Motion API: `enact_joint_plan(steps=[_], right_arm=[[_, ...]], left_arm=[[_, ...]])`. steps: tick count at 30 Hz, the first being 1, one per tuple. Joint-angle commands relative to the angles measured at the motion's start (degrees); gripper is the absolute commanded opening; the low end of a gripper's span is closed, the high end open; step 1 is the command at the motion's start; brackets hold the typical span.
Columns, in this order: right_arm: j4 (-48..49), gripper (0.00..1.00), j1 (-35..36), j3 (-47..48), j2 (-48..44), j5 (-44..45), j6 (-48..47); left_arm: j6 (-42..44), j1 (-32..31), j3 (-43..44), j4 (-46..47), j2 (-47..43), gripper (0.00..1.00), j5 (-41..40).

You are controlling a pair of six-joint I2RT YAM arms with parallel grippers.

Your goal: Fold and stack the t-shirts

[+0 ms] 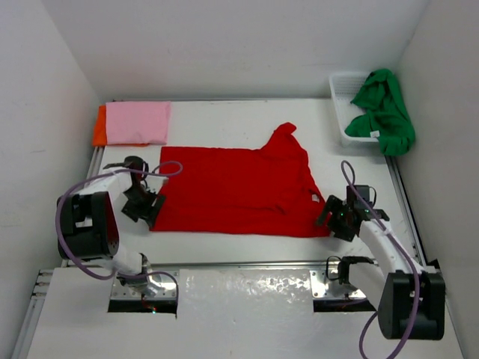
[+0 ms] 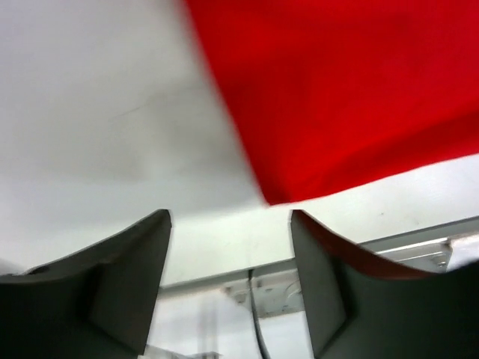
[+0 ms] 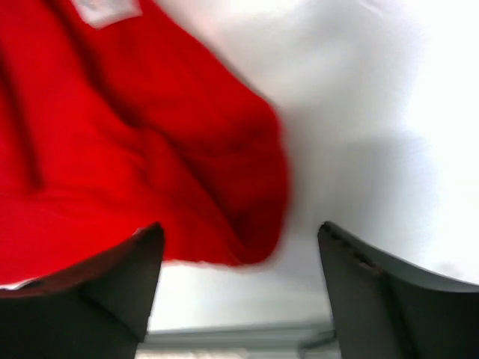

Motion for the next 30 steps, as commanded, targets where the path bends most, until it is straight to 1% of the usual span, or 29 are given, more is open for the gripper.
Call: enact_joint_plan(steps=[1,2,3,4,5,6,7,8,9,10,11,12,13,14,15,16,17,18,19,20,22,25,30], right_arm=[[-11.0,0.81,-0.1,5.9,-3.5,8.2,-0.9],[-11.7,0.84,-0.1,8.2,-5.0,10.0,-1.7],[-12.8,0.85,-0.2,10.6,-5.1,12.7,-2.7],[-14.7,0.86,-0.2,15.6,-4.8,13.6,-4.6],[-15.5,0.85,-0.2,18.1,-4.2,13.9,-5.8],[-15.5,0.83,-0.2,20.0,-2.8,12.8,-6.9],[-13.4,0.71,-0.2,22.8,-2.0,10.7,-9.7],[-10.9,0.54,-0.2,23.7,-0.9,7.8,-11.5],[-8.2,0.33,-0.2,24.5,0.5,4.9,-12.9],[-4.4,0.17,-0.1,25.8,4.7,-0.8,-14.4],[-2.8,0.06,-0.1,28.7,7.4,-4.1,-15.4],[-1.3,0.05,0.0,30.2,10.3,-7.2,-16.4],[-0.2,0.07,0.6,33.7,16.1,-9.1,-17.2],[0.3,0.13,1.0,35.3,18.8,-9.6,-17.5],[1.8,0.18,1.9,36.6,21.2,-10.3,-18.2],[1.7,0.24,2.3,39.6,26.1,-11.2,-18.5],[1.4,0.36,2.6,41.2,28.3,-11.7,-19.2],[1.2,0.38,2.6,42.6,30.5,-12.2,-20.4],[1.7,0.38,2.5,43.9,34.1,-12.9,-20.3],[2.1,0.36,2.6,44.3,35.8,-12.8,-19.7],[1.9,0.35,2.6,46.5,41.2,-14.6,-19.8],[1.8,0.35,2.5,47.9,45.5,-17.4,-19.0],[2.8,0.35,2.6,47.1,46.7,-15.8,-18.9]], left_arm=[[0.6,0.6,6.8,-0.8,-1.8,0.65,-7.4],[-0.6,0.6,10.2,-1.0,-1.8,0.67,-8.3],[-1.5,0.6,18.2,-1.4,-1.7,0.67,-8.7],[-2.3,0.5,22.9,-1.6,-1.6,0.68,-7.1],[-3.2,0.2,28.1,-1.6,-1.3,0.68,-5.2],[-5.8,-0.2,37.0,-0.3,-0.9,0.68,0.2],[-6.8,-3.8,40.6,0.6,-0.4,0.66,2.7],[-8.2,-7.2,43.5,1.5,0.2,0.54,4.2],[-8.4,-11.9,47.4,2.8,2.5,0.49,4.4],[-8.4,-17.0,49.3,2.2,4.8,0.44,4.7],[-8.7,-25.7,51.3,0.9,7.4,0.33,7.0],[-8.5,-29.1,54.8,-2.5,13.1,0.31,11.6],[-8.4,-34.6,56.0,-3.8,16.1,0.32,21.9],[-10.8,-37.1,56.8,-4.1,20.6,0.38,24.7],[-12.6,-39.2,56.2,-1.1,22.1,0.40,27.7],[-14.6,-42.0,55.5,1.1,23.5,0.45,29.1],[-18.9,-43.1,53.4,6.5,25.6,0.48,30.2],[-20.8,-44.0,52.5,9.1,26.4,0.51,32.2],[-23.9,-45.7,51.7,11.6,27.2,0.53,32.8],[-24.9,-46.6,51.2,15.1,28.9,0.53,32.6],[-27.1,-48.9,51.5,16.8,31.8,0.53,32.1],[-29.1,-51.8,51.7,18.5,34.4,0.53,32.2],[-30.5,-54.5,49.2,21.9,35.5,0.53,31.5]])
